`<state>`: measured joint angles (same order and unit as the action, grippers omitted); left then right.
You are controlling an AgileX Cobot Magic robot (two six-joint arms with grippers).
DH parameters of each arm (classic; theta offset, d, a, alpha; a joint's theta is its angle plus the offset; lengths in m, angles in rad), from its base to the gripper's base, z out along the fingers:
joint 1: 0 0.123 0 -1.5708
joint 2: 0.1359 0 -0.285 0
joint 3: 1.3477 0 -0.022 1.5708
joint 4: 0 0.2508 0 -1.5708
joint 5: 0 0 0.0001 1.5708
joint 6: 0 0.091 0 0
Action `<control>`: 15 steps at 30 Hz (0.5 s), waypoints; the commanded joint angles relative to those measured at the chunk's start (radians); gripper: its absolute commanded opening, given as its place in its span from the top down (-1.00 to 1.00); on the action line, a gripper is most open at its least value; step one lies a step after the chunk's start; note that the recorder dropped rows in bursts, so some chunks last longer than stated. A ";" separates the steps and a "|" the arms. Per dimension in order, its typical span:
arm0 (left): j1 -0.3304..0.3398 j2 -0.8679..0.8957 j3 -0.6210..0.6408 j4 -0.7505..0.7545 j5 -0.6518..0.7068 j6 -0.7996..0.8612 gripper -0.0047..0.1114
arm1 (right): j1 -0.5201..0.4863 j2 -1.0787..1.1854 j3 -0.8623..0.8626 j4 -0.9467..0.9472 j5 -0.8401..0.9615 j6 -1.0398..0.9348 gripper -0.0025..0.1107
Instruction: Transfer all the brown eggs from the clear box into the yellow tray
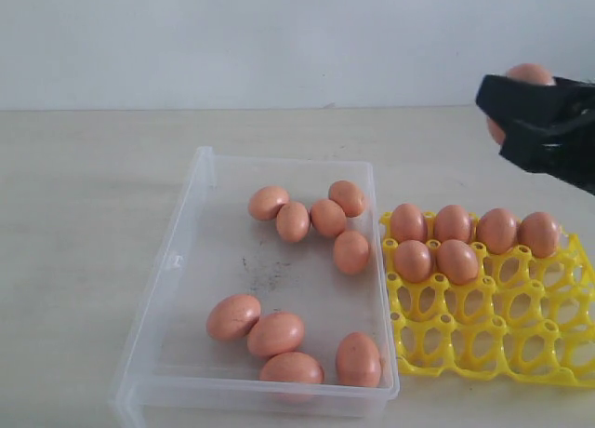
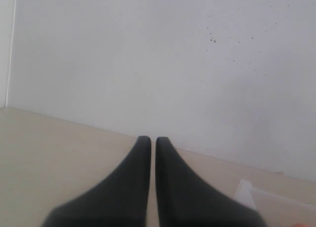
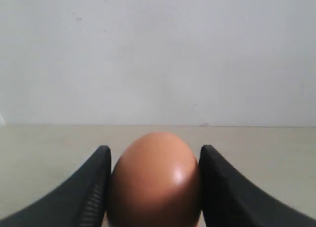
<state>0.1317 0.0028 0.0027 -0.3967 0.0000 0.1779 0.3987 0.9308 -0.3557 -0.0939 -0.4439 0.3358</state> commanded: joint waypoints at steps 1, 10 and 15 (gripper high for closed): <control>-0.003 -0.003 -0.003 -0.003 0.000 0.007 0.85 | -0.088 0.022 0.139 0.110 -0.160 -0.117 0.96; -0.003 -0.003 -0.003 -0.003 0.000 0.007 0.85 | -0.090 0.252 0.194 0.339 -0.265 -0.402 0.96; -0.003 -0.003 -0.003 -0.003 0.000 0.007 0.85 | -0.090 0.460 0.194 0.307 -0.424 -0.417 0.96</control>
<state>0.1317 0.0028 0.0027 -0.3967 0.0000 0.1779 0.3144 1.2928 -0.1629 0.2370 -0.7575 -0.0699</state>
